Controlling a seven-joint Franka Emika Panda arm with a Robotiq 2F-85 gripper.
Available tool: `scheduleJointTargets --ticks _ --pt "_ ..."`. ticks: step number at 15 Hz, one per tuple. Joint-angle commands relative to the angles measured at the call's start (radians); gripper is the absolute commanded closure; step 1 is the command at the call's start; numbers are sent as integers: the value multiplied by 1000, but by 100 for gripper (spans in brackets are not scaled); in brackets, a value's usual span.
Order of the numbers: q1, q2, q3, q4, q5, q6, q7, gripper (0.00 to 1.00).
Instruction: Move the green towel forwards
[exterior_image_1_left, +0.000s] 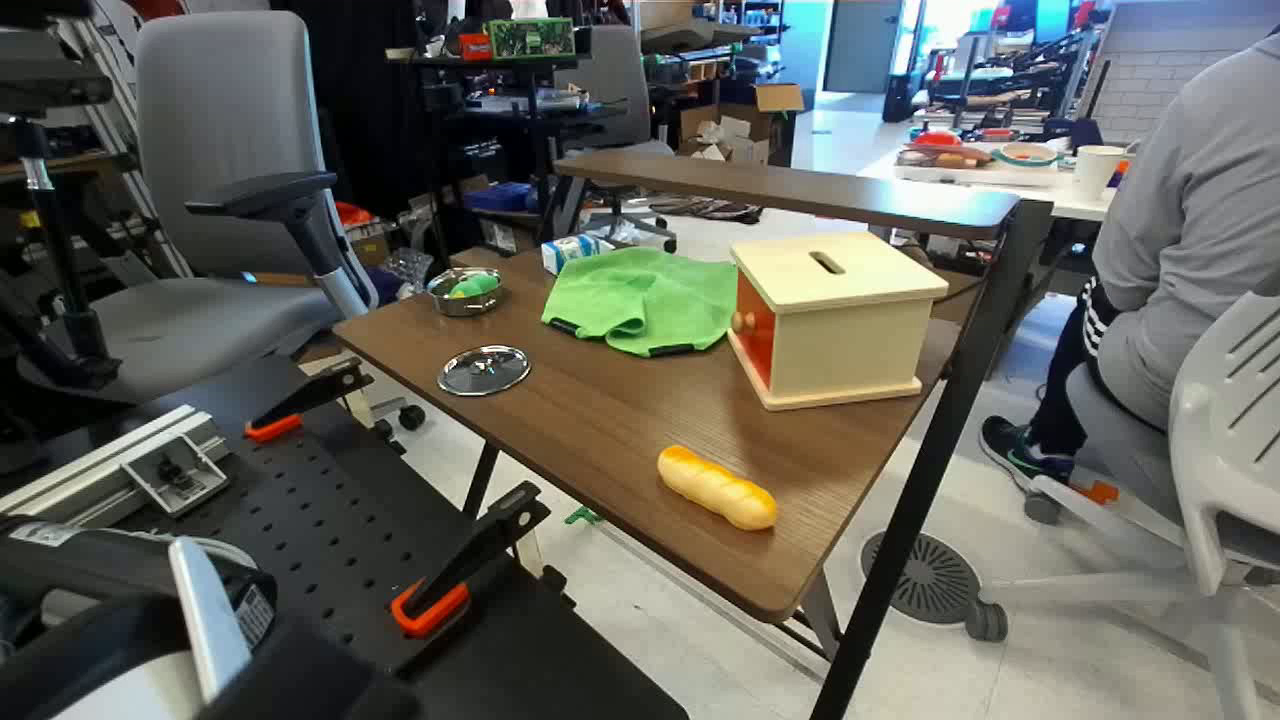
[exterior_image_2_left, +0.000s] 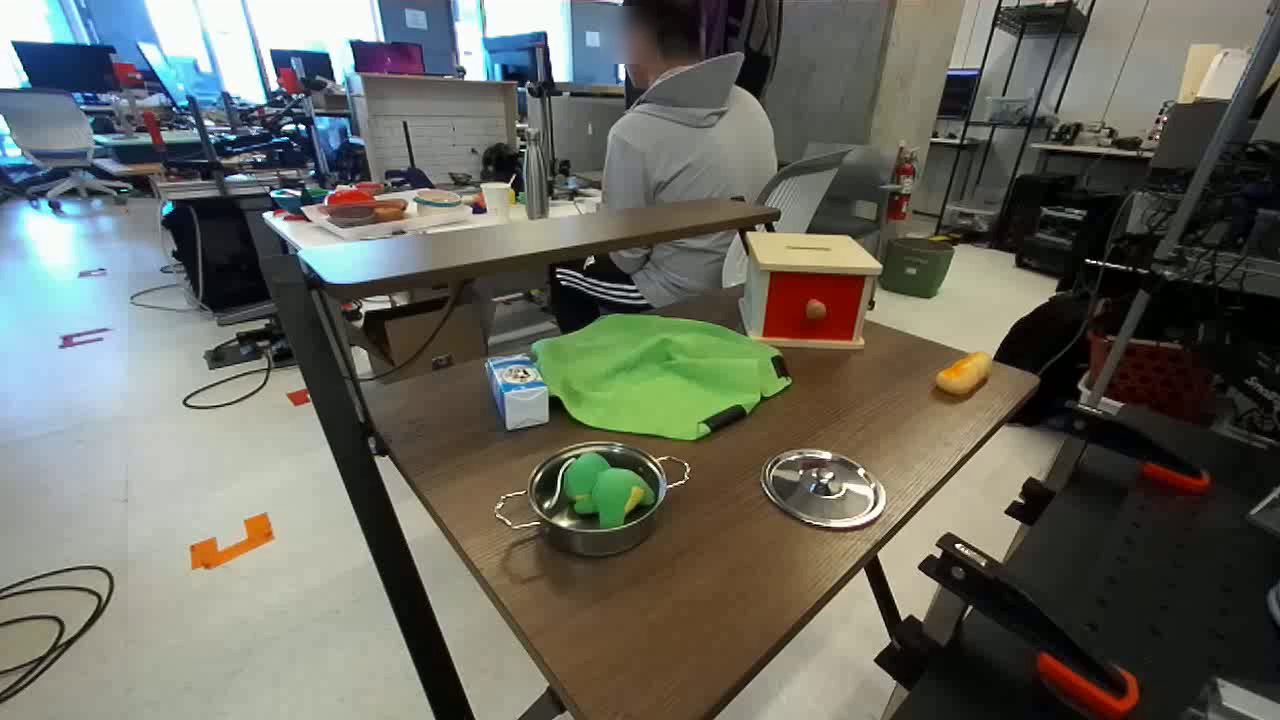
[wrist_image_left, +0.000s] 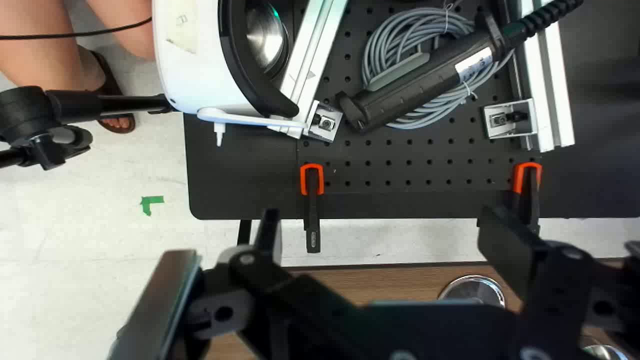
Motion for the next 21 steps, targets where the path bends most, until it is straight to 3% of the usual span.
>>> scheduleJointTargets --ticks 1,9,15,21 --pt "5 0 -4 1 -2 -2 3 0" --pt "19 42 11 17 8 -6 19 0" --pt "54 244 92 77 177 84 282 0" --pt "70 527 190 199 249 224 536 0"
